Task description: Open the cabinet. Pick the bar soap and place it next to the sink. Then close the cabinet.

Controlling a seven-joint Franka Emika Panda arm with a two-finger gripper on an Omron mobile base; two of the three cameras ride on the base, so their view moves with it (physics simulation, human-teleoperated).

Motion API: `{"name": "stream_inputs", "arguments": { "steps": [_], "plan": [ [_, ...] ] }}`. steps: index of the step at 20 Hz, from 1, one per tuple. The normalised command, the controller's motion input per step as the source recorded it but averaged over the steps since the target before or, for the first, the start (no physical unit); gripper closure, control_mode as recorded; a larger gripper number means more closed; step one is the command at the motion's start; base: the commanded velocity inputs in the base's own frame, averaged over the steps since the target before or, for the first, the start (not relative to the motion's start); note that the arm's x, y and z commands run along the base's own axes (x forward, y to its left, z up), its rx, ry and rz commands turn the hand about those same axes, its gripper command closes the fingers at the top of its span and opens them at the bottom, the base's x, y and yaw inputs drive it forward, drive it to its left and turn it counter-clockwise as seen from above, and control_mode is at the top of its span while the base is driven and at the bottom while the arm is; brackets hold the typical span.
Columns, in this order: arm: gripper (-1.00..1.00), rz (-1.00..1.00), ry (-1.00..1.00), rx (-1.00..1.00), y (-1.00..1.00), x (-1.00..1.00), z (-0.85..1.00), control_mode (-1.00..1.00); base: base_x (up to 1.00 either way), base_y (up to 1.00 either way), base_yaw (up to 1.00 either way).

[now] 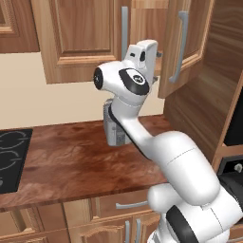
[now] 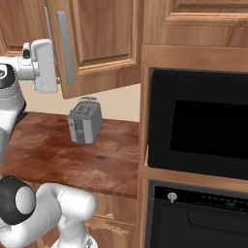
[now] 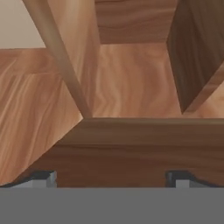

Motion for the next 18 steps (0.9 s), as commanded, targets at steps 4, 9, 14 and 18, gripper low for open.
{"name": "stream_inputs", "arguments": {
  "steps": [4,9,14,18],
  "plan": [
    [-1.0,-0.02,0.0,0.01,-0.36,0.29,0.0,-1.0,0.0,0.0,0.0],
    [-1.0,-0.09,0.0,0.06,-0.47,-0.2,0.0,-1.0,0.0,0.0,0.0],
    [-1.0,-0.07,0.0,0.05,-0.4,-0.62,0.09,-1.0,0.0,0.0,0.0],
    [-1.0,-0.03,0.0,0.04,-0.32,-0.64,0.15,-1.0,0.0,0.0,0.0]
  ]
}}
